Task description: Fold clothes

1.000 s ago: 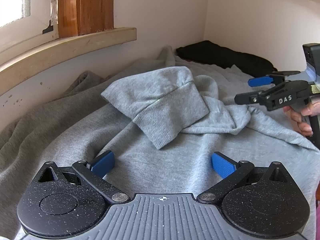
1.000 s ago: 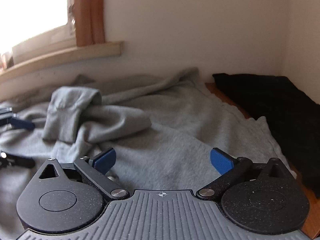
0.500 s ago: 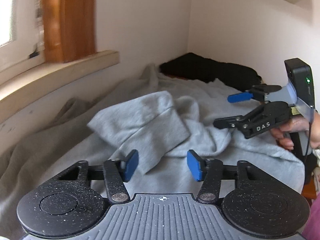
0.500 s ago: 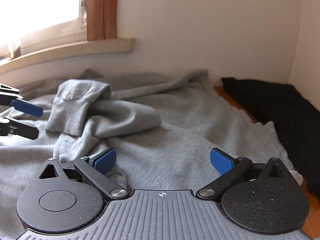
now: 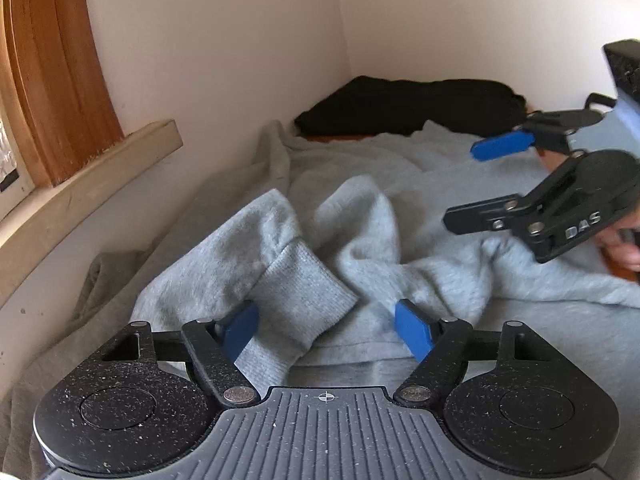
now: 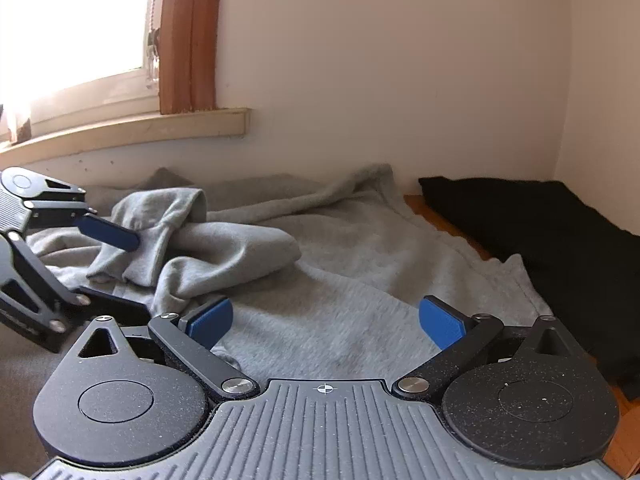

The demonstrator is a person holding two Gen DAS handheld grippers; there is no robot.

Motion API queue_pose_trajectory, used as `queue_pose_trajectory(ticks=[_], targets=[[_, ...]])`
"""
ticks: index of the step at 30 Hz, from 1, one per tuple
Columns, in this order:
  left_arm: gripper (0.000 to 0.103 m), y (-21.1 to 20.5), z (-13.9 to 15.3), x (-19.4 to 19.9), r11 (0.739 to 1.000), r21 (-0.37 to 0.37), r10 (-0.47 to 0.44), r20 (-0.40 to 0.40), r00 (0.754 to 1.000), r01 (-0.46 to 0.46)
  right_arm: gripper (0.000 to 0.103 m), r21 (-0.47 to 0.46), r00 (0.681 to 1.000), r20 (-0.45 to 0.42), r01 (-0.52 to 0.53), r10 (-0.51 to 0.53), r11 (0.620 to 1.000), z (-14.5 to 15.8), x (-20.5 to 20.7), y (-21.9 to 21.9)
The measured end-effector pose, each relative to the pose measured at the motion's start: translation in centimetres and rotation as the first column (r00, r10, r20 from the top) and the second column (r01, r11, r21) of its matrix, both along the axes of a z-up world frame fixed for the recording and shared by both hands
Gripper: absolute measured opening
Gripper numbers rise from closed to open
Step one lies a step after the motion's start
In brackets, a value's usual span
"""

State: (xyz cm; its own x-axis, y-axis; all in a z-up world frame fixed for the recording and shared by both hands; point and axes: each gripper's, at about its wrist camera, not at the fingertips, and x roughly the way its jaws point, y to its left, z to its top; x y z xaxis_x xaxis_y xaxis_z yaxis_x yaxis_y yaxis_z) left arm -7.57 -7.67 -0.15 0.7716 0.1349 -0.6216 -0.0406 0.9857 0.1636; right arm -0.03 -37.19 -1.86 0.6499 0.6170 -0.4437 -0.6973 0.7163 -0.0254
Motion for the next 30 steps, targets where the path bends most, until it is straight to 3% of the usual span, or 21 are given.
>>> queue_pose_trajectory(ticks=[2, 4, 5, 6, 12, 14, 17, 19, 23, 25, 30], targets=[[0.061, 0.6, 0.1, 0.0, 1.0, -0.025, 0.018, 0.007, 1.0, -0.018, 0.098, 0.003, 1.0, 0.003, 0.001, -0.001, 1.0, 0.0, 0.0, 0.0], [0.028, 1.6, 0.5, -0.3, 0.998, -0.036, 0.045, 0.012, 0.999, -0.045, 0.099, 0.007, 1.0, 0.005, 0.003, -0.003, 1.0, 0.0, -0.1, -0.1], [0.019, 2.2, 0.7, -0.4, 0.998, -0.04, 0.058, 0.014, 0.998, -0.057, 0.098, 0.007, 1.0, 0.005, 0.004, -0.004, 1.0, 0.0, -0.1, -0.1], [0.0, 2.7, 1.0, -0.8, 0.997, -0.04, 0.074, 0.023, 0.997, -0.073, 0.099, 0.006, 1.0, 0.005, 0.006, -0.006, 1.0, 0.0, -0.1, -0.1], [0.0, 6.1, 4.0, -4.6, 0.981, -0.11, 0.174, 0.14, 0.975, -0.16, 0.098, -0.011, 1.0, 0.018, 0.014, -0.014, 1.0, 0.0, -0.3, 0.3], [0.0, 5.7, 4.2, -5.3, 0.985, -0.106, 0.151, 0.132, 0.98, -0.137, 0.098, -0.017, 1.0, 0.016, 0.015, -0.015, 1.0, 0.0, -0.2, 0.4], [0.017, 4.6, 3.8, -5.8, 0.993, -0.074, 0.097, 0.103, 0.99, -0.09, 0.098, -0.023, 1.0, 0.016, 0.017, -0.017, 1.0, 0.0, -0.2, 0.5], [0.037, 3.4, 2.9, -5.8, 0.998, -0.023, 0.063, 0.076, 0.995, -0.062, 0.098, -0.022, 1.0, 0.022, 0.021, -0.02, 1.0, 0.0, -0.3, 0.5], [0.039, 2.5, 1.0, -4.9, 0.999, 0.018, 0.031, 0.02, 0.999, -0.031, 0.098, -0.018, 0.999, 0.028, 0.032, -0.031, 0.999, 0.1, -0.4, 0.4], [0.052, 2.7, 0.5, -4.4, 1.0, 0.012, 0.026, 0.01, 1.0, -0.026, 0.098, -0.019, 0.999, 0.032, 0.034, -0.034, 0.999, 0.0, -0.5, 0.4], [0.058, 3.4, -0.3, -3.7, 1.0, -0.028, 0.015, -0.003, 1.0, -0.015, 0.098, -0.008, 0.999, 0.033, 0.033, -0.033, 0.999, 0.1, -0.5, 0.3]])
